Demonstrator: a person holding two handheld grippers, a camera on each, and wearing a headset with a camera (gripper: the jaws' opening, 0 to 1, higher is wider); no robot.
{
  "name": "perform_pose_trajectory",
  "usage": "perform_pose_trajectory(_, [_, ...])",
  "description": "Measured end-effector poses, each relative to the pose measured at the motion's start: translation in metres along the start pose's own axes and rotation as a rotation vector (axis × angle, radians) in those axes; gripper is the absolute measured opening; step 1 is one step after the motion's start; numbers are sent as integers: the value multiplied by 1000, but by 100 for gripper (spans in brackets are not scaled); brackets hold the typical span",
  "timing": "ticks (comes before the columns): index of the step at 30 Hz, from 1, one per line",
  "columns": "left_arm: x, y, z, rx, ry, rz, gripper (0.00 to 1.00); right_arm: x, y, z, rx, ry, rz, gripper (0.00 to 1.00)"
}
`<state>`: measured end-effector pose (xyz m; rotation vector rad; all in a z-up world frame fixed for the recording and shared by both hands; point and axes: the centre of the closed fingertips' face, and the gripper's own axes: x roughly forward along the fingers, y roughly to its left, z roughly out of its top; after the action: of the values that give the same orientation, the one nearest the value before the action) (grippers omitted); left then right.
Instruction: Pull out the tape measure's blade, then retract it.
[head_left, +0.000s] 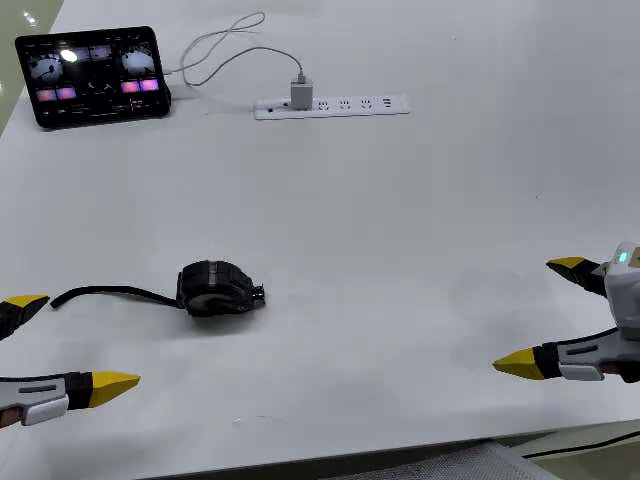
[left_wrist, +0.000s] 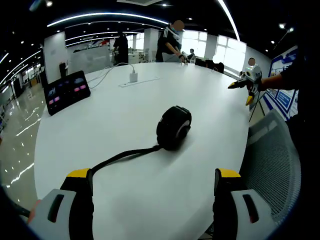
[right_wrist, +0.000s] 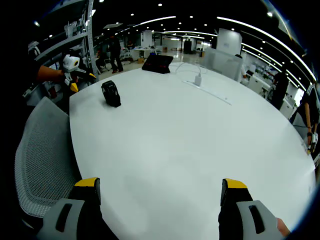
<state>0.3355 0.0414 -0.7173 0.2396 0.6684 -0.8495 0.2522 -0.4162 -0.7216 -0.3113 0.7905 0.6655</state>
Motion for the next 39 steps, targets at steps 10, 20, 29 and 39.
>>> perform_pose_trajectory(10, [-2, 2, 4, 17, 3, 5, 99, 3, 4, -2, -8, 11, 17, 99])
perform_pose_trajectory(20, [2, -1, 6, 45, 12, -16, 99, 2, 3, 1, -36, -10, 7, 99])
perform_pose_trajectory(29, [9, 0, 7, 62, 34, -45, 99, 5, 3, 5, -32, 3, 46, 99])
perform_pose_trajectory(39, [17, -7, 14, 143, 54, -110, 97, 20, 5, 18, -61, 15, 78, 99])
